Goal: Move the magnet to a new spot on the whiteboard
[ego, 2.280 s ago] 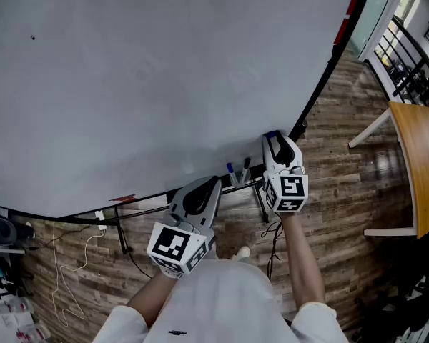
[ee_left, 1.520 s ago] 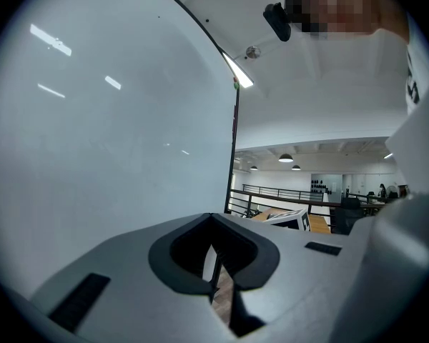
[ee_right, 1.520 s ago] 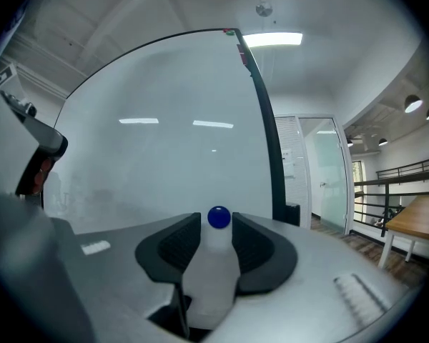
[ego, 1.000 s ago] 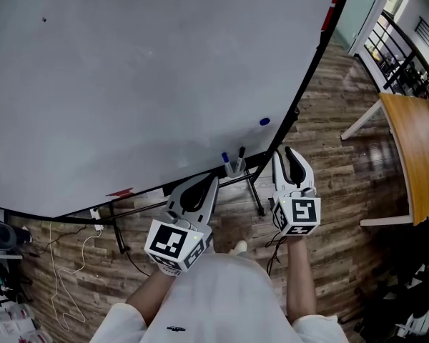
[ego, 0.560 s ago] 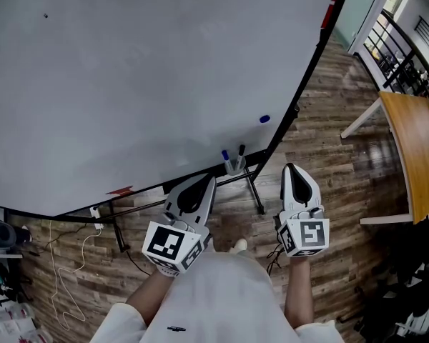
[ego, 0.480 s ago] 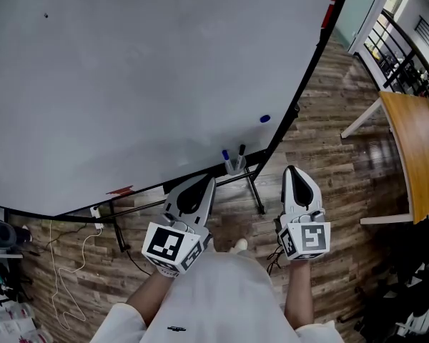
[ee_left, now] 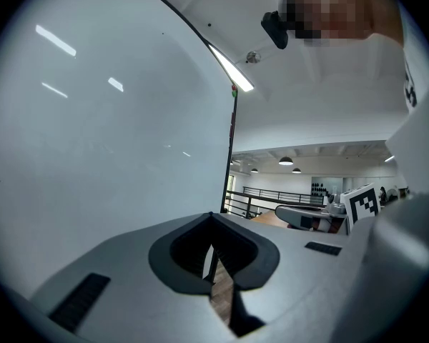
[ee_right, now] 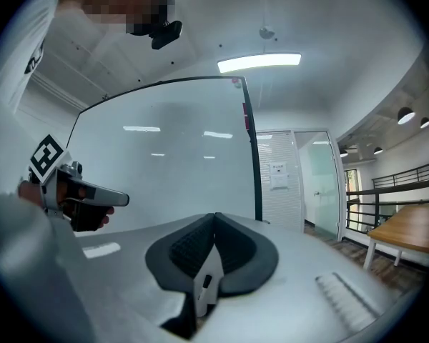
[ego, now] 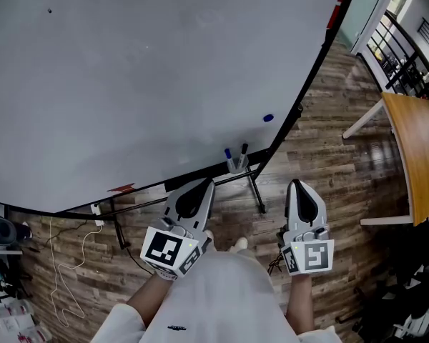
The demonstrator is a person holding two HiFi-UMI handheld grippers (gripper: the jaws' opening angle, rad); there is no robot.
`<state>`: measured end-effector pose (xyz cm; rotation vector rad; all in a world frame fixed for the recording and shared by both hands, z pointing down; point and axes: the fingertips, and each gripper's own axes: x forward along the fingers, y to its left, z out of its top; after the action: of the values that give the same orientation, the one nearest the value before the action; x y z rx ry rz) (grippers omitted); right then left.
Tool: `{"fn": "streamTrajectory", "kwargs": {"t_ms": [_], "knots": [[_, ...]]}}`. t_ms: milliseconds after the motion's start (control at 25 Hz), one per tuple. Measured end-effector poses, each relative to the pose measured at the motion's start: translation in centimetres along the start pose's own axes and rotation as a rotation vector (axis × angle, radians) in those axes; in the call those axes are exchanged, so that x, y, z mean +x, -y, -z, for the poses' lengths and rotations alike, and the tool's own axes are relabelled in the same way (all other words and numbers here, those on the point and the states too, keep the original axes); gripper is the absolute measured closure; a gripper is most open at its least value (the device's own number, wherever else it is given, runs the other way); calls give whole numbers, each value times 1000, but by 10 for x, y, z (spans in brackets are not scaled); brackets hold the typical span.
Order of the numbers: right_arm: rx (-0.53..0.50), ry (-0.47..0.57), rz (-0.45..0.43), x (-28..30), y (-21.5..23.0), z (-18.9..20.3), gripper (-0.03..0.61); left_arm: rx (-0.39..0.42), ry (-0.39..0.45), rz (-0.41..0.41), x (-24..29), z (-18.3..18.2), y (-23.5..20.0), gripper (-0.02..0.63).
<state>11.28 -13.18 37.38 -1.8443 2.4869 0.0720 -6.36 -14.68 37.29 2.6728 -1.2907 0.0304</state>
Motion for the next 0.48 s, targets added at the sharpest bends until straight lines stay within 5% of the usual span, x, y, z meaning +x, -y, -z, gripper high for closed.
{"fn": "streamTrajectory", "kwargs": {"t_ms": [480], "knots": [[9,4,-1,-4,-5,0,568,-3,-2,-11,-8,5,-2,607]]}}
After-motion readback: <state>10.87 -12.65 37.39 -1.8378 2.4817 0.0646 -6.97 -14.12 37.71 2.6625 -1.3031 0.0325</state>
